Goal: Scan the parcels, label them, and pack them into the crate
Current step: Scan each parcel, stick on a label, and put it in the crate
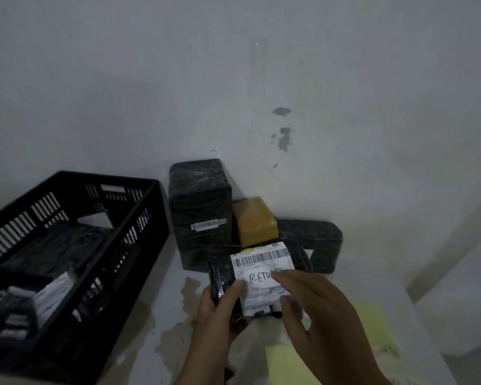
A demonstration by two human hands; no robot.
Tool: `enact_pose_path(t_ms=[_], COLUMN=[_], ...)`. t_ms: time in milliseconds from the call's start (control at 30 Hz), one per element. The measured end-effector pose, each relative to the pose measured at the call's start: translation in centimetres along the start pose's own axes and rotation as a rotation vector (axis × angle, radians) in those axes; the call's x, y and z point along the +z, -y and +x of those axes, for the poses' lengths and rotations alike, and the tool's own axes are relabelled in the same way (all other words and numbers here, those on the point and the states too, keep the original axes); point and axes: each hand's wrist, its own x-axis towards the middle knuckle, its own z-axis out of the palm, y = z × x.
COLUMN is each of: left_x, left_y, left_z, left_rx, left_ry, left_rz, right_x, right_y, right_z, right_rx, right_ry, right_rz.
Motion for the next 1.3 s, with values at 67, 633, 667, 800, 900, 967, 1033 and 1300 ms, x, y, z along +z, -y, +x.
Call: enact_pose_path(t_ms=[67, 633, 667, 800, 900, 967, 1033, 1300], left_x=[-1.2, -7.1, -7.2, -7.4, -7.4, -7.4, -7.2, -7.0], left_y=[-0.6, -4.0, -4.0, -4.1, -4.1, -4.2, -4.2, -3.9], left_z=[-0.1, -1.4, -1.4, -1.5, -1.2, -1.1, -1.1, -0.7], left_rx=[0.021, 0.129, 0.132, 0.127, 0.117, 0.117, 0.125, 0.128], left_ry=[0.016, 0.022, 0.022, 0.033, 0.041, 0.045, 0.046, 0.014], left_rz=[0.015, 0.129, 0.126, 0.127, 0.140, 0.146, 0.152, 0.173], right_x=[0.7, 4.7, 4.9, 5.3, 5.5, 5.6, 5.6, 5.8], right_y=[1.0, 5.8, 6.1, 6.7, 6.9, 7.0, 7.1, 6.8], right_z=[0.0, -0.6, -0.7, -1.0, -1.0, -1.0, -1.1, -1.4], right_rx=[-0.034, -0.129, -0.130, -0.132, -0.117, -0.102, -0.092, -0.056], right_ry=[0.027, 0.113, 0.108, 0.089, 0.072, 0.072, 0.070, 0.087], right_rz=[-0.062, -0.254, -0.263, -0.326, -0.356, -0.358, -0.355, -0.316])
